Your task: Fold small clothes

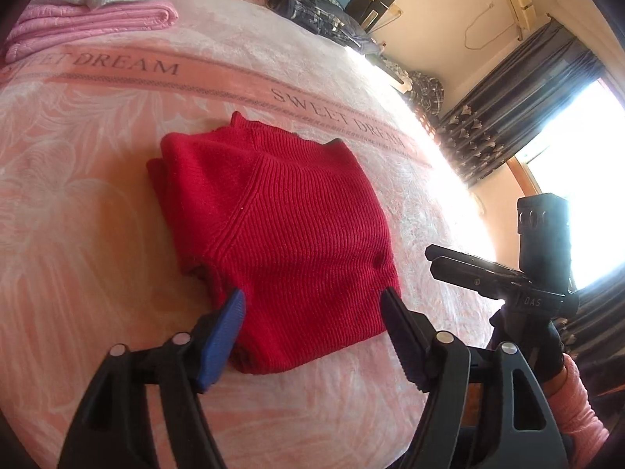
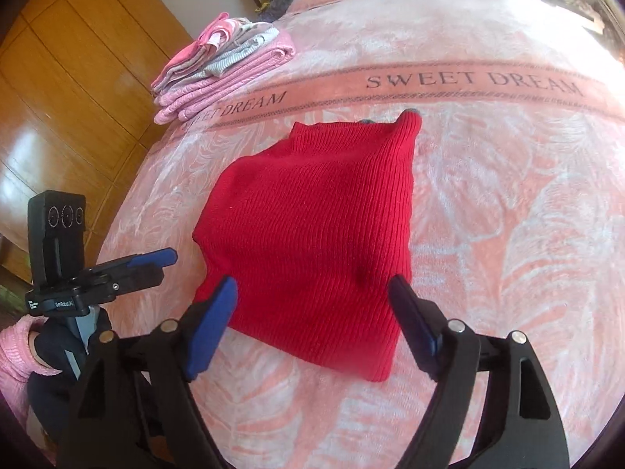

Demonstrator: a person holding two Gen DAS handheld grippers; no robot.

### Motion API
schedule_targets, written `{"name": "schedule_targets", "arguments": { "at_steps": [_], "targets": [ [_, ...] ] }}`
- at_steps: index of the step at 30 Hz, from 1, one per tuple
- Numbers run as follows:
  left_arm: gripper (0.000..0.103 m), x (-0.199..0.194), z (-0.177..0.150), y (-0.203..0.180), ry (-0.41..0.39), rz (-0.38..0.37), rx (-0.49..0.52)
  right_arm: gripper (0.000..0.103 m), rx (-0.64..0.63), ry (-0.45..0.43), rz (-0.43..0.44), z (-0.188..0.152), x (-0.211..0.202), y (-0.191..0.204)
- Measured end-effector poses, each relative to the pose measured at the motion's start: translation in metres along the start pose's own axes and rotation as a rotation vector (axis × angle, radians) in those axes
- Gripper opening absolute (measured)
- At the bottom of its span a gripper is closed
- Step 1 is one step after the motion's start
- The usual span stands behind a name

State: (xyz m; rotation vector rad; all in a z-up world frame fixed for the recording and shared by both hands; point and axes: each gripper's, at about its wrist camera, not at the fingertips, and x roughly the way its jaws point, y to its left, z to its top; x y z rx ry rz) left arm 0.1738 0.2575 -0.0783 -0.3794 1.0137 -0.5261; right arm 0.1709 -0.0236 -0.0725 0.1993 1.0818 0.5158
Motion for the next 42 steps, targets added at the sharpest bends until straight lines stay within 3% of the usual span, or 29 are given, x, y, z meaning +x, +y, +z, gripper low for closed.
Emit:
{"name": "schedule_targets", "arguments": {
  "at_steps": [2,7,12,17,20,24,30,34,42],
  "targets": [
    [0.076,-0.02,-0.001,-0.011,-0.013,0.012,-0.012,0.085,0.022,-0.018,-0.029,-0.004,-0.024,0.009],
    [0.079,-0.078,-0.009,-0.057,-0.099,0.159,0.048,0.09,-0.026,-0.067,-0.125,-0.019,-0.08,0.044],
    [0.086,-0.125,-0.033,-0.085,-0.196,0.2,0.071,0.094,-0.065,-0.117,-0.191,-0.04,-0.122,0.09],
    [0.089,-0.149,-0.059,-0.094,-0.223,0.262,0.057,0.097,-0.099,-0.177,-0.359,-0.067,-0.142,0.126],
    [0.09,-0.158,-0.075,-0.091,-0.228,0.32,0.039,0.097,-0.065,-0.172,-0.306,-0.084,-0.144,0.13],
    [0.09,-0.16,-0.095,-0.082,-0.205,0.324,-0.018,0.097,-0.005,-0.16,-0.248,-0.101,-0.143,0.128],
    [0.09,-0.156,-0.113,-0.089,-0.198,0.366,0.028,0.097,-0.012,-0.127,-0.373,-0.12,-0.135,0.131],
    [0.09,-0.153,-0.116,-0.092,-0.199,0.408,0.035,0.097,0.003,-0.096,-0.344,-0.128,-0.127,0.122],
    [0.09,-0.143,-0.12,-0.093,-0.188,0.478,0.026,0.097,-0.024,-0.062,-0.369,-0.137,-0.116,0.116]
  ]
}}
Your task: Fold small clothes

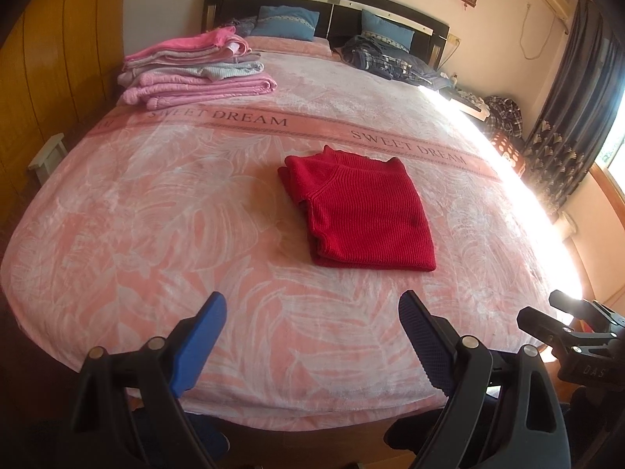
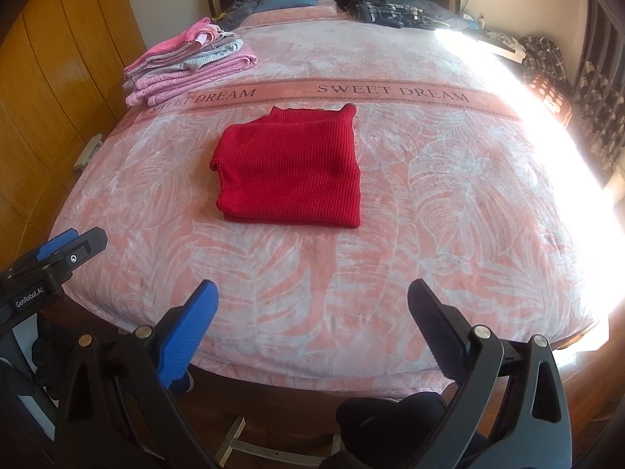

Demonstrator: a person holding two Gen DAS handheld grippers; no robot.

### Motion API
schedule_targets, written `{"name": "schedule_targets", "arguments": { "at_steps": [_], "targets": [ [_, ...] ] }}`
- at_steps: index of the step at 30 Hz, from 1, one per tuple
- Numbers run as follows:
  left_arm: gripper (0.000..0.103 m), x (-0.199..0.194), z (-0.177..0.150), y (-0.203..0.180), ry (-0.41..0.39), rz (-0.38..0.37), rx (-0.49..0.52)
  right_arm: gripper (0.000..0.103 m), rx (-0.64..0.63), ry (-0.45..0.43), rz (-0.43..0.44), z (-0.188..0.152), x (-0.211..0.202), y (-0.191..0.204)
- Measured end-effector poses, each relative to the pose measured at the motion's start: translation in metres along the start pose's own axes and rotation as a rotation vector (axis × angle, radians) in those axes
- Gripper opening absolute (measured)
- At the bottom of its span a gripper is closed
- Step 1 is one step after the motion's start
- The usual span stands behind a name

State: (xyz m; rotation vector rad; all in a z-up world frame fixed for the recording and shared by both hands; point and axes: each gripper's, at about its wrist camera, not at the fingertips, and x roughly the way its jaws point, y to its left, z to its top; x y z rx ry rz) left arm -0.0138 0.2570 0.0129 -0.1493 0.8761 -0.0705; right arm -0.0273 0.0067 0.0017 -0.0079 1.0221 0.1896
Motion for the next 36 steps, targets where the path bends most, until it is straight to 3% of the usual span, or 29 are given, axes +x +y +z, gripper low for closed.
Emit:
{"name": "schedule_targets", "arguments": {
  "at_steps": [6,16,36],
  "targets": [
    [0.09,-0.001,-0.006,-0.014,-0.009,0.021,0.059,0.097,0.005,0.015,0.001,-0.003,0.005,-0.005],
    [0.09,0.003,-0.011,-0.015,0.004,0.085,0.063,0.097,-0.007,0.033,-0.012,-0.005,0.013,-0.003],
    [0.09,0.006,-0.013,-0.014,0.011,0.106,0.07,0.097,-0.05,0.006,-0.055,-0.007,0.016,0.005]
  ]
}}
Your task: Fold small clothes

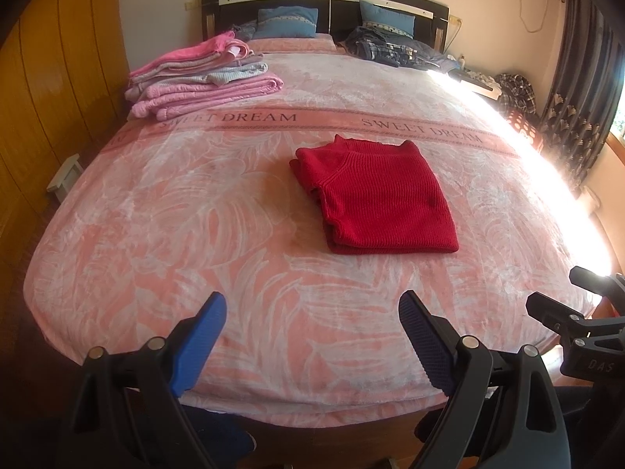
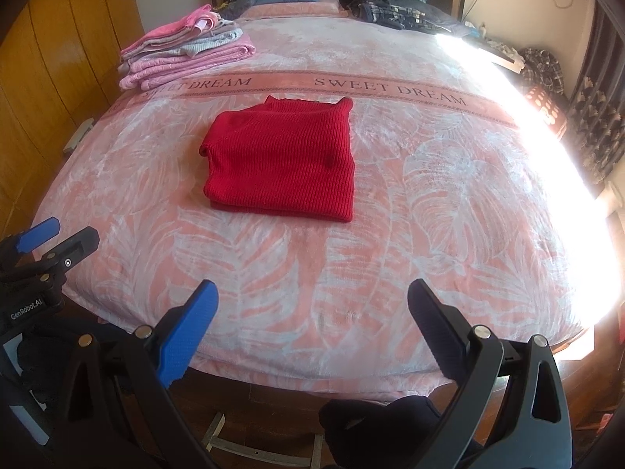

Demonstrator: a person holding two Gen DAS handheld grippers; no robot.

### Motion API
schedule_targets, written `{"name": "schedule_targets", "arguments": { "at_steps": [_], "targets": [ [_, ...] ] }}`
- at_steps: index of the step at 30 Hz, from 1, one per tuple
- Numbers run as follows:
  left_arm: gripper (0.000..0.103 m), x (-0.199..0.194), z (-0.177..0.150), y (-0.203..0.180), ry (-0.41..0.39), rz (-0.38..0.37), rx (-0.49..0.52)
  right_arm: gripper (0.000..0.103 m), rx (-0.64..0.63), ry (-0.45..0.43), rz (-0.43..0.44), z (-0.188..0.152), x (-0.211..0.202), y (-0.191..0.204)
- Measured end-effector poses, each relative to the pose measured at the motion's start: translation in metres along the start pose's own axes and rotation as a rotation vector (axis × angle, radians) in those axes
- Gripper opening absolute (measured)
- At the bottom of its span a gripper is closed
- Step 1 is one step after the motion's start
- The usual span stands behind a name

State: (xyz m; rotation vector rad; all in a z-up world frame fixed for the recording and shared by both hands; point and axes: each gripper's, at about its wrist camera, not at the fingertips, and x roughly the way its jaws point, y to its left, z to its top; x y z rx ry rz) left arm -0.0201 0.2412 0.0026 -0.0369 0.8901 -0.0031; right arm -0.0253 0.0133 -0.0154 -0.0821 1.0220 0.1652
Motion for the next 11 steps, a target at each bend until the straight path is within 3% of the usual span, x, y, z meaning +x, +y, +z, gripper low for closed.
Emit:
{"name": "schedule_targets", "arguments": {
  "at_steps": [11],
  "targets": [
    [0.09,0.0005,0.0012,0.0041,-0.005,0.006,-0.001,0.097,0.028,0.04,0.003,-0.0011,0.0066,-0.0046]
  ]
}}
